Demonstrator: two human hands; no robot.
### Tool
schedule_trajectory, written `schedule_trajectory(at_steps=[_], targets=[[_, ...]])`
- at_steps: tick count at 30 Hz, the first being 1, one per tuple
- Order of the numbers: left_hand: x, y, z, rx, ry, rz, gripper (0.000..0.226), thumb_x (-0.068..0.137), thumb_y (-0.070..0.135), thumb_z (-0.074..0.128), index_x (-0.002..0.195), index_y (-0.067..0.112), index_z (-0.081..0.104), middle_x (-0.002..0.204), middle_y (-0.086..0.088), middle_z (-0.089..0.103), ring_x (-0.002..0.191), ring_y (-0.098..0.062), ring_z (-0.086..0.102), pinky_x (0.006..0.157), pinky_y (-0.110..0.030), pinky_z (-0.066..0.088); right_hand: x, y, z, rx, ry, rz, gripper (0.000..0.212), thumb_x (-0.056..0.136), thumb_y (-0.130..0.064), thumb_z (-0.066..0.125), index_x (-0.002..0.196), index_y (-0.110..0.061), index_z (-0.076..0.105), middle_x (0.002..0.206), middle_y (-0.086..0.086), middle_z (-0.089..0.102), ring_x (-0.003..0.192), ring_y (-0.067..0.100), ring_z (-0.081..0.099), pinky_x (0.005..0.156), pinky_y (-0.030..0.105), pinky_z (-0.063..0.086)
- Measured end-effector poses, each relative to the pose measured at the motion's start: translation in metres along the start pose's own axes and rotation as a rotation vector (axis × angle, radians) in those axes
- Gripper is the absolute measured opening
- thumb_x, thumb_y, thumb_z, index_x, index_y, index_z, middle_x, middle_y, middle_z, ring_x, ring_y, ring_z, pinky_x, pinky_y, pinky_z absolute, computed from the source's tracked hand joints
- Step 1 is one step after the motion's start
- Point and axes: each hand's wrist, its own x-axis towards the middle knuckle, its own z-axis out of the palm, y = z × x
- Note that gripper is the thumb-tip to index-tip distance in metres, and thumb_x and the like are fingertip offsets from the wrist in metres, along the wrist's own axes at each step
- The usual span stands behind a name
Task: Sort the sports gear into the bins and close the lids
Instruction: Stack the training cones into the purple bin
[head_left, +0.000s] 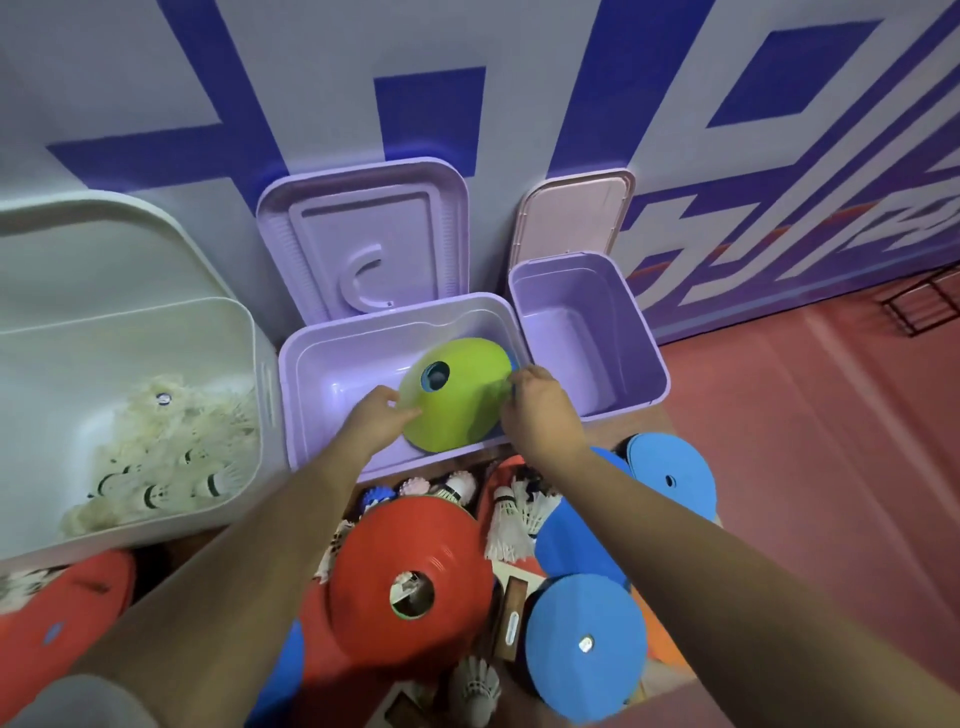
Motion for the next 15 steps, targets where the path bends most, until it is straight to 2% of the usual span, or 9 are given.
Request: schedule_trajectory(at_steps=[2, 3, 6, 8, 11, 13, 15], targets=[[-0.020, 0.010, -0.004, -0.004, 0.075, 0.026, 0.038, 0.088, 0.026, 0.064, 0.122, 0.011, 0.056, 0.118, -0.005, 0.057, 0.103, -0.022, 0.053, 0.082, -0.027, 0.038, -0.008, 0.006, -0.010, 0.103, 0.035, 0.017, 0.007, 0.079, -0.001, 0.050, 0.078, -0.003, 0.056, 0.085, 0.016, 0.054, 0.080, 0.036, 0.054, 0.062, 0.035, 0.036], [-0.032, 0.013, -0.005, -0.024, 0.114, 0.049, 0.032, 0.088, 0.023, 0.062, 0.117, 0.011, 0.058, 0.112, -0.004, 0.059, 0.097, -0.020, 0.054, 0.080, -0.027, 0.038, -0.013, 0.009, -0.015, 0.145, 0.036, -0.005, 0.008, 0.081, -0.004, 0.050, 0.080, -0.002, 0.058, 0.086, 0.016, 0.055, 0.081, 0.035, 0.054, 0.064, 0.033, 0.036], [-0.077, 0.021, 0.001, -0.141, 0.231, 0.135, 0.019, 0.087, 0.018, 0.062, 0.105, 0.014, 0.062, 0.096, -0.001, 0.062, 0.088, -0.019, 0.057, 0.074, -0.026, 0.038, -0.034, 0.018, -0.035, 0.260, 0.026, -0.076, 0.026, 0.089, -0.012, 0.054, 0.109, -0.001, 0.066, 0.112, 0.014, 0.064, 0.101, 0.028, 0.060, 0.083, 0.035, 0.047], [-0.113, 0.021, 0.014, -0.200, 0.323, 0.174, 0.014, 0.087, 0.014, 0.061, 0.101, 0.013, 0.063, 0.090, 0.001, 0.062, 0.083, -0.015, 0.057, 0.073, -0.025, 0.038, -0.056, 0.028, -0.048, 0.336, 0.029, -0.116, 0.027, 0.090, -0.014, 0.054, 0.112, -0.002, 0.065, 0.115, 0.012, 0.063, 0.105, 0.026, 0.060, 0.091, 0.037, 0.047], [-0.166, 0.019, 0.044, -0.224, 0.410, 0.193, 0.008, 0.089, 0.012, 0.059, 0.092, 0.015, 0.065, 0.079, 0.003, 0.062, 0.073, -0.012, 0.056, 0.069, -0.024, 0.039, -0.092, 0.054, -0.057, 0.380, 0.020, -0.128, 0.025, 0.091, -0.019, 0.055, 0.111, -0.005, 0.063, 0.108, 0.009, 0.063, 0.101, 0.023, 0.060, 0.087, 0.038, 0.049], [-0.199, 0.014, 0.072, -0.267, 0.416, 0.151, 0.014, 0.089, 0.013, 0.058, 0.080, 0.024, 0.061, 0.072, 0.004, 0.062, 0.063, -0.011, 0.055, 0.061, -0.025, 0.040, -0.117, 0.078, -0.056, 0.398, 0.005, -0.128, 0.021, 0.091, -0.018, 0.058, 0.104, -0.002, 0.063, 0.101, 0.011, 0.064, 0.094, 0.026, 0.060, 0.080, 0.043, 0.051], [-0.225, 0.004, 0.102, -0.280, 0.389, 0.104, 0.016, 0.090, 0.015, 0.058, 0.078, 0.025, 0.061, 0.074, 0.003, 0.065, 0.064, -0.012, 0.058, 0.059, -0.025, 0.041, -0.137, 0.101, -0.047, 0.387, -0.043, -0.114, 0.020, 0.089, -0.015, 0.060, 0.099, 0.002, 0.062, 0.097, 0.016, 0.063, 0.093, 0.030, 0.059, 0.080, 0.048, 0.049]])
